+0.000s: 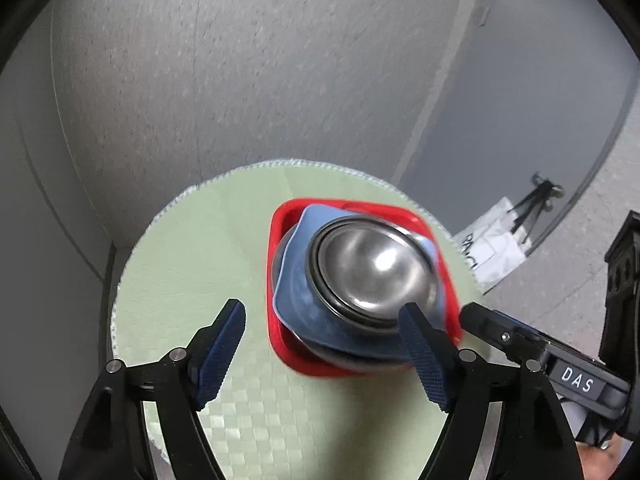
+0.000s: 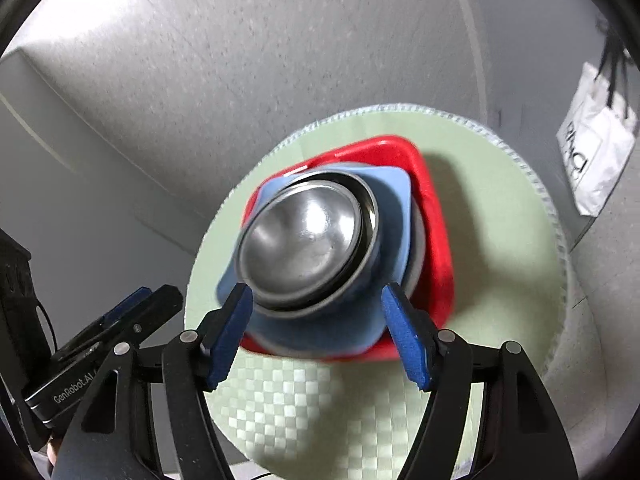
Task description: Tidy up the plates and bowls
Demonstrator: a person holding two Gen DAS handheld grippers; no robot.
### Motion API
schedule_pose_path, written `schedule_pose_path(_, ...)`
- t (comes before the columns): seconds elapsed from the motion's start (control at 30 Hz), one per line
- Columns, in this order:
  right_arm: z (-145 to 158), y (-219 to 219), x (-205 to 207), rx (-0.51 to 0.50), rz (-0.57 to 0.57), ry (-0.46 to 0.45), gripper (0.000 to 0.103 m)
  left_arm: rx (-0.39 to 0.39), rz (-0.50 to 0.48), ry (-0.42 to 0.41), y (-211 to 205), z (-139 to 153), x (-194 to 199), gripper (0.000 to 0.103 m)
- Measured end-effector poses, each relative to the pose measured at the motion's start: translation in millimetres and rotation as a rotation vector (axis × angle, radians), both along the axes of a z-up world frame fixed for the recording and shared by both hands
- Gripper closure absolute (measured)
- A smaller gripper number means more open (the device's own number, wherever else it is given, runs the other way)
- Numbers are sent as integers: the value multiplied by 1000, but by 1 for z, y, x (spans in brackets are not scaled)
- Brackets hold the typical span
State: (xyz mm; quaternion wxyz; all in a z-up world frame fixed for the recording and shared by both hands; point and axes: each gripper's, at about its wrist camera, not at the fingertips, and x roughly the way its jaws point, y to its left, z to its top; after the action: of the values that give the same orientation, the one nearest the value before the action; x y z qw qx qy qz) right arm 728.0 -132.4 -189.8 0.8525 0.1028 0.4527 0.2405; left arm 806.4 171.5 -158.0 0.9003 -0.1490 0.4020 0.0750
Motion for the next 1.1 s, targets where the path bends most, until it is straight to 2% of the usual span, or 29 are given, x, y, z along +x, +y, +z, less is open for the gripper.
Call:
schedule_pose_path(0.03, 6, -3, -13, -6, -12, -27, 34, 9, 1, -26, -2, 8, -14, 20)
schedule_pose_path(0.1, 21, -8, -43, -30, -40, -87, 33, 24, -10, -68, -9, 20, -44, 16)
schedule_pose_path(0.2, 40, -12, -100, -70, -86, -185, 30, 40, -52, -121, -16, 35, -94, 14)
schedule_pose_path(0.27, 49, -12, -135, -90, -113, -228, 27, 59, -78, -154, -17, 44, -132, 13)
schedule_pose_path(0.37, 59, -10, -197, -95, -164, -293, 25, 100, -113, -194, -18, 53, -192, 7)
schedule_pose_path(0.53, 69, -2, -296, -98, -268, -354, 18, 179, -193, -253, -25, 67, -301, 1)
schedule_pose_path(0.77, 90, 6, -429, -165, -375, -439, 9, 198, -260, -339, -31, 96, -447, 1)
schedule_pose_path(0.97, 111, 12, -532, -196, -436, -540, 2, 228, -267, -425, -33, 112, -566, 1)
schedule_pose_path(1.1, 118, 18, -598, -233, -452, -598, 0, 234, -257, -496, -33, 116, -661, 0)
